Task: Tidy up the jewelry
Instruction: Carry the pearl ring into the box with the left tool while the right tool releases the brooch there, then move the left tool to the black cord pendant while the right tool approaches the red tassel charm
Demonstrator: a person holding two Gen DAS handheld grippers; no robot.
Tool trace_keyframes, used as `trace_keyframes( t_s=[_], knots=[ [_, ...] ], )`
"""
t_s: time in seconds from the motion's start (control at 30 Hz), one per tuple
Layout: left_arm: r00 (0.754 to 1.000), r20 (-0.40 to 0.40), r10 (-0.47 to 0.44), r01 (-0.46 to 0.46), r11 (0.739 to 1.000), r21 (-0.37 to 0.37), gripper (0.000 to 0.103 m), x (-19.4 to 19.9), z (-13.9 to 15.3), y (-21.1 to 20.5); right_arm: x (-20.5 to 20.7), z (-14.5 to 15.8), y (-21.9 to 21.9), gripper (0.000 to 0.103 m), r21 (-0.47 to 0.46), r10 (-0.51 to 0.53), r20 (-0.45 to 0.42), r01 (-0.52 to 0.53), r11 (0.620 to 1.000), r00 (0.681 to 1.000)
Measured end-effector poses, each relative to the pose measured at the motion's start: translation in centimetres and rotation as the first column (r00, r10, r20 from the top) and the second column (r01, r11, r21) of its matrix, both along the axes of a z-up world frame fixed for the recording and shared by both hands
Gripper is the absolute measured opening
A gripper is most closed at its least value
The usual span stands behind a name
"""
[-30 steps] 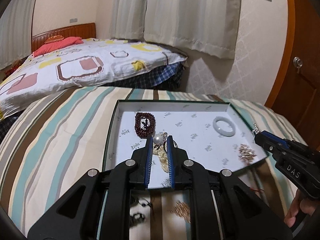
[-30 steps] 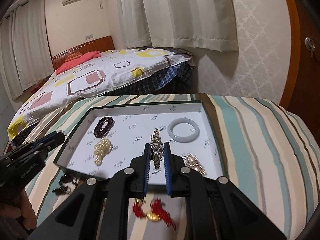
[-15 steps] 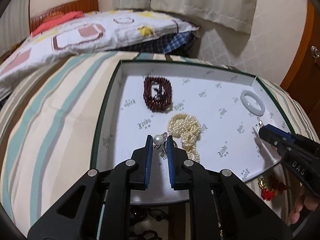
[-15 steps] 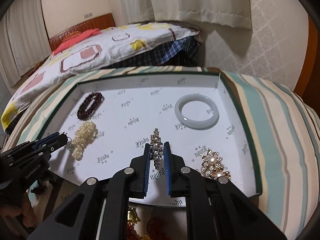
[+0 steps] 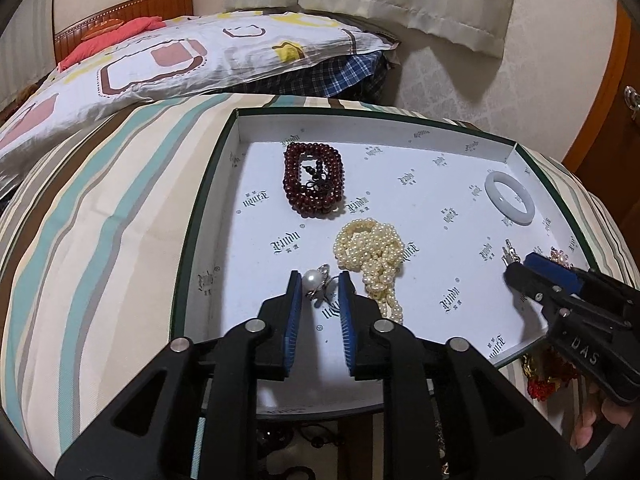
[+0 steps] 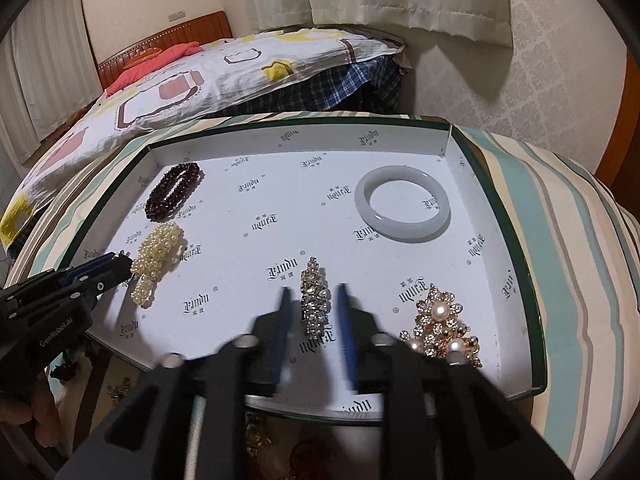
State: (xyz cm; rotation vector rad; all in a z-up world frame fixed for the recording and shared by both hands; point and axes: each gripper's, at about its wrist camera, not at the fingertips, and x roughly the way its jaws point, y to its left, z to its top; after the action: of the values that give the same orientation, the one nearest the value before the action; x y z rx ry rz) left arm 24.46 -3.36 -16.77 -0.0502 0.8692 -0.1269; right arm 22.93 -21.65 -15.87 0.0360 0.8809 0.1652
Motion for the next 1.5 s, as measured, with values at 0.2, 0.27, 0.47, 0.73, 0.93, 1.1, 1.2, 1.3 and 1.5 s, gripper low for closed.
trace_keyframes(
  t_s=[0.2,0.27,0.47,0.73,0.93,1.1,1.2,1.3,1.5],
  knots=[
    [0.999,0.036,-0.019,0.018,0.999,0.032,0.045,-0.6,0.5,-0.9,-0.3,0.6,0.1,0.043,-0.001,-0.001,0.023,0.001,1.0,1.0],
    [0.999,0.041,-0.012,0.011,1.0,0.023,0.05,-0.8,0.7,-0.7,-0.5,1.1,-0.1,0.043,0.001,-0.006,0.038,0.006,1.0,0.999],
    [0.999,0.033,0.008,-0.008,1.0,0.001,0.052,-0.9,0.7,0.0,-1.4,2.2,-0.6,0.047,0.01,-0.025,0.075,0.024,1.0,0.997],
    [0.999,0.053,0.003,-0.002,1.0,-0.018,0.06,-1.5,1.6,-0.1,-2.8,3.2,-1.3,0.048,0.022,-0.052,0.108,0.05,0.998,0.993],
    [0.997,0.075,0.001,0.002,1.0,-0.031,0.063,-2.2,2.3,0.0,-3.9,3.9,-1.5,0.048,0.022,-0.07,0.139,0.068,0.997,0.988],
    [0.993,0.116,0.003,0.004,0.999,-0.053,0.065,-3.6,3.5,0.2,-5.0,4.6,-1.6,0.048,0.024,-0.076,0.161,0.073,0.997,0.984],
    [0.989,0.147,0.003,0.006,0.998,-0.062,0.066,-4.6,4.3,0.3,-5.6,5.0,-1.5,0.048,0.021,-0.076,0.174,0.073,0.997,0.982],
    [0.983,0.182,0.009,0.003,0.998,-0.068,0.066,-6.1,5.3,0.4,-6.5,5.4,-1.5,0.048,0.023,-0.078,0.183,0.075,0.997,0.98],
    [0.977,0.212,0.017,0.0,0.997,-0.081,0.067,-8.5,6.2,1.0,-8.4,5.7,-1.5,0.048,0.014,-0.078,0.197,0.077,0.997,0.977]
  ],
)
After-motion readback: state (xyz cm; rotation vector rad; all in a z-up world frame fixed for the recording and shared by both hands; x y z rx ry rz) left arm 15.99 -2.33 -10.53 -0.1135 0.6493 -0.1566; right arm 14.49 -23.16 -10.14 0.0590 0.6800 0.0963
